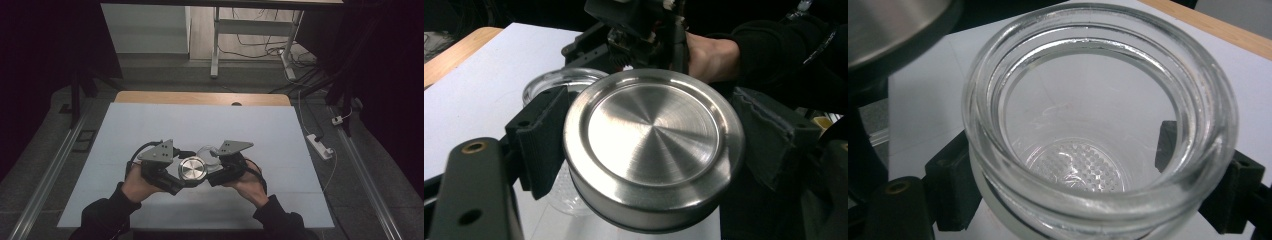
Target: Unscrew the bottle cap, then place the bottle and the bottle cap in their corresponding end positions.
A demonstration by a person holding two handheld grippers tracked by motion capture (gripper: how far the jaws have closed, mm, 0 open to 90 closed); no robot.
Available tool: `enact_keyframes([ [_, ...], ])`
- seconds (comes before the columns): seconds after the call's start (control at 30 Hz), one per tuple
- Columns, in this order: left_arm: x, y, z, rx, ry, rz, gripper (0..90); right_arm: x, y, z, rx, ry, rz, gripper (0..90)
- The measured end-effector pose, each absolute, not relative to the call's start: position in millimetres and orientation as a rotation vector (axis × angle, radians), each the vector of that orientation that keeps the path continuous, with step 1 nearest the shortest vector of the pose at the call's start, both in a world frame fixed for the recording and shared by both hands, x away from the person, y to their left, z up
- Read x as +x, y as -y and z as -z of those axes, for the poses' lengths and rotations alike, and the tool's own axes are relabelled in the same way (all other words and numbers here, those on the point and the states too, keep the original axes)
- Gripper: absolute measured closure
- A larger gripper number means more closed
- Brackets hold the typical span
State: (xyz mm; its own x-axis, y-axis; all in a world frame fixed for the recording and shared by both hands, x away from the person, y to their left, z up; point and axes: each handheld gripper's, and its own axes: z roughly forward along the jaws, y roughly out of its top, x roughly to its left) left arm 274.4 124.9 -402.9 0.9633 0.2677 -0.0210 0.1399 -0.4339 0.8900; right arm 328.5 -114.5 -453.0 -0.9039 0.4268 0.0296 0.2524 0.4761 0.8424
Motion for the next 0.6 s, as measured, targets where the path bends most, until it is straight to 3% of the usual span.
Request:
enact_keyframes([
  [0.6, 266.1, -123.3, 436.5, 2.046, -0.296, -0.153, 20.7, 341.8, 117.4, 447.0, 0.633, -2.466, -1.39, 15.2],
])
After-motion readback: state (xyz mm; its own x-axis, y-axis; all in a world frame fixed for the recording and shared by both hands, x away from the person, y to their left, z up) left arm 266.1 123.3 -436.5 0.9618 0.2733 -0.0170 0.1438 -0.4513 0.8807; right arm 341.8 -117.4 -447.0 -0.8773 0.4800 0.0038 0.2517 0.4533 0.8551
